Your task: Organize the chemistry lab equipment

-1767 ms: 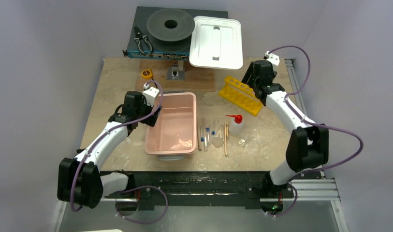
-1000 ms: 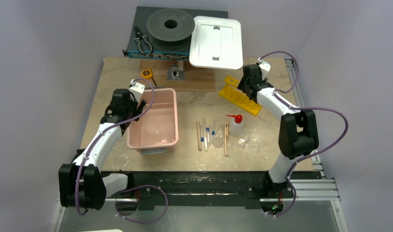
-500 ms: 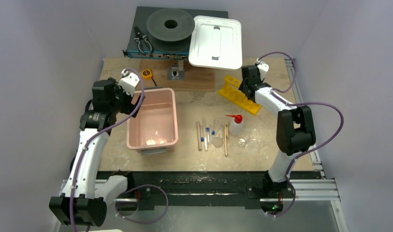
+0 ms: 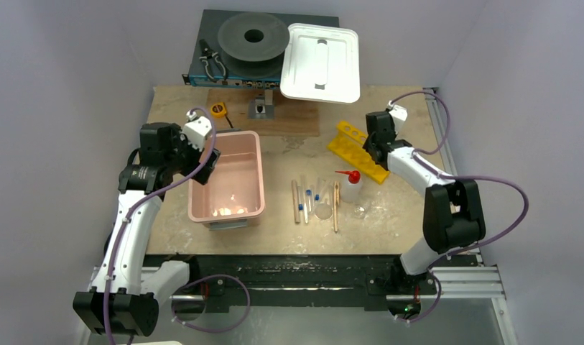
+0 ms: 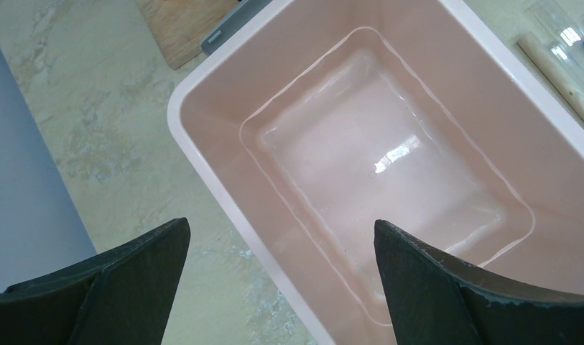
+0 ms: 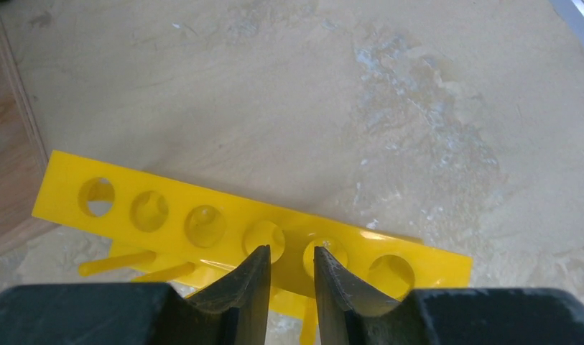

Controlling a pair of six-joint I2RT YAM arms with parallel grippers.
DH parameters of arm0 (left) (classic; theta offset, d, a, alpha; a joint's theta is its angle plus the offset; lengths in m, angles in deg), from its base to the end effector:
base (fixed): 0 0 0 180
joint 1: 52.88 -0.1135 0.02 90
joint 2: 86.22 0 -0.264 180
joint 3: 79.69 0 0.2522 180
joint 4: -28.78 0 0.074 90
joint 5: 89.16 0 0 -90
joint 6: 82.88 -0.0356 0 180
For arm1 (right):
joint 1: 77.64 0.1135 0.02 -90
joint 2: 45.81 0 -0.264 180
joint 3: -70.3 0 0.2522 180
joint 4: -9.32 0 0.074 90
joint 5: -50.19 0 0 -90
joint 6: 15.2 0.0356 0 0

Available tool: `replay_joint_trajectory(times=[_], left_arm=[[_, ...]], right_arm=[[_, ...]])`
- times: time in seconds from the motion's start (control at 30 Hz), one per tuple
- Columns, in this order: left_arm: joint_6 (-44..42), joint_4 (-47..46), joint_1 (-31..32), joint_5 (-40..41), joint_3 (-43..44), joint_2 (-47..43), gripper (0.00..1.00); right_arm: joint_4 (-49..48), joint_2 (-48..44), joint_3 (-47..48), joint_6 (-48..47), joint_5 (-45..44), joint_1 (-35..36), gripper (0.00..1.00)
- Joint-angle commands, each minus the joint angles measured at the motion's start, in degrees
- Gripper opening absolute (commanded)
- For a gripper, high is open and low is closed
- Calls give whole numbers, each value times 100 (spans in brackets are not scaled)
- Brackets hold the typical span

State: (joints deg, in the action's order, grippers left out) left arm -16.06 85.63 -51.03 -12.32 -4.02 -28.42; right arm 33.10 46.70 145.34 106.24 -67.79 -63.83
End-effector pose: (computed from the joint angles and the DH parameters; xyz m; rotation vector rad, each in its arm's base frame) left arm 0.2035 -0.0147 0.3459 0.6023 2.1478 -0.0558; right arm 0.3452 0.0677 0.2320 0.5775 2.1176 -0.1214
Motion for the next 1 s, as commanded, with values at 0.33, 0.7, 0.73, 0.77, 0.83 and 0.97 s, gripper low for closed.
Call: replay_joint_trajectory(times=[0.33, 0.7, 0.73, 0.77, 0.83, 0.97], left_arm=[[-126, 165, -26, -519, 39, 15, 100], [-177, 137, -26, -511, 0, 24, 100], [-178, 136, -24, -511, -3, 21, 100], [-178, 136, -26, -510, 4, 30, 100], [-191, 137, -26, -507, 5, 30, 100], [-216, 132, -26, -511, -8, 36, 100]], right_arm=[[766, -1188, -294, 163, -530, -53, 36], [803, -77, 1071, 797, -436, 426, 40], [796, -17, 1070, 850, -436, 430, 40], [796, 24, 1047, 904, -454, 423, 40], [793, 41, 950, 981, -510, 429, 39], [766, -32, 706, 1030, -649, 430, 38]])
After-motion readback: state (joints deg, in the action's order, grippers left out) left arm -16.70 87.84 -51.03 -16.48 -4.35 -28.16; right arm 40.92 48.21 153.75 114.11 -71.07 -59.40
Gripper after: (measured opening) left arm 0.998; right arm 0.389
